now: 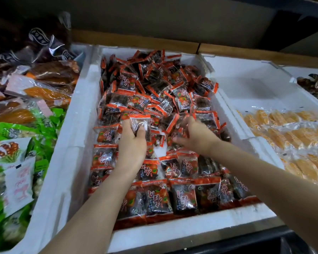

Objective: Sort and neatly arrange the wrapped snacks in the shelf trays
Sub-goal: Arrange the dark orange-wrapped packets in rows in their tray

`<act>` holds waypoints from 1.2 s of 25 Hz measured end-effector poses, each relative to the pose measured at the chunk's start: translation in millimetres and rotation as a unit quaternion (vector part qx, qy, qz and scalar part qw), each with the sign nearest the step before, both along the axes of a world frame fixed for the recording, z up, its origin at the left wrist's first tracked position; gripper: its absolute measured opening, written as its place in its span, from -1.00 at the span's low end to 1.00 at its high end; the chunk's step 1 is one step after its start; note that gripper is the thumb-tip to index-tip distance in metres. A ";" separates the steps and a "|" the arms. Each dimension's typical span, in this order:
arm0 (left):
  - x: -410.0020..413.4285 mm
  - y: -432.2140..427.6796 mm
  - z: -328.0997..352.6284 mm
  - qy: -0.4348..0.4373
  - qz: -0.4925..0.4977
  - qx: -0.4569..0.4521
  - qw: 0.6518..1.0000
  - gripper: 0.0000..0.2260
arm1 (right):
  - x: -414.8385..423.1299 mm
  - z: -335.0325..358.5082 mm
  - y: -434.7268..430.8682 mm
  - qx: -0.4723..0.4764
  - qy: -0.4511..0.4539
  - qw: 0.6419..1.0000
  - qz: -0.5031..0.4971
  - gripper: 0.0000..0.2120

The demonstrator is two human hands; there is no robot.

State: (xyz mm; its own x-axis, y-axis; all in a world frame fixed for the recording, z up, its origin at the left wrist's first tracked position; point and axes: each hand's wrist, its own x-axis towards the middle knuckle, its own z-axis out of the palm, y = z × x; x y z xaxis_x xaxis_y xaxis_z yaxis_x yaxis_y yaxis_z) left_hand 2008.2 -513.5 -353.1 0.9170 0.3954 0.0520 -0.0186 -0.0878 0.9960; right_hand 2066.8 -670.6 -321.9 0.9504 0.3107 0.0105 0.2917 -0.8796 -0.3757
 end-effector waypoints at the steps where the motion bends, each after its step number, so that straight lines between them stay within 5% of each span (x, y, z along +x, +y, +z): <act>1: -0.8 -0.9 -0.2 0.005 -0.005 0.010 1.000 -0.71 | -2.2 -7.0 0.6 -0.005 0.024 1.000 -0.014 -0.41; 7: -6.4 -2.8 3.1 0.019 -0.018 0.044 0.999 -0.58 | 0.9 -17.0 14.7 0.112 0.031 0.992 -0.046 -0.41; 12: -1.5 -2.2 -0.3 0.017 -0.008 0.018 1.000 -0.65 | 1.7 16.4 -8.0 0.110 -0.080 0.989 -0.049 -0.61; 14: 0.6 -4.4 -0.8 0.024 -0.019 -0.002 1.000 -0.70 | -6.2 32.6 -12.4 0.178 -0.111 0.976 -0.053 -0.66; 18: -5.7 -11.8 8.2 0.038 -0.084 -0.112 0.989 -0.72 | -32.0 33.1 9.5 0.298 0.024 0.954 -0.015 -0.71; 22: -4.6 -9.5 8.8 0.003 -0.049 -0.130 0.990 -0.34 | -24.1 18.2 21.8 0.271 -0.004 0.961 0.044 -0.94; 24: -4.0 -5.2 8.0 -0.009 -0.029 -0.130 0.991 -0.22 | -7.1 17.2 16.2 0.204 -0.042 0.978 0.014 -0.79; 27: -0.9 -1.8 1.3 -0.014 -0.008 -0.129 0.992 -0.35 | 19.0 2.6 6.8 0.011 -0.013 1.000 0.002 -0.42; 30: 2.6 -0.6 -4.3 -0.024 0.004 -0.118 0.993 -0.36 | 30.2 -5.0 11.3 -0.059 -0.003 0.998 0.013 -0.28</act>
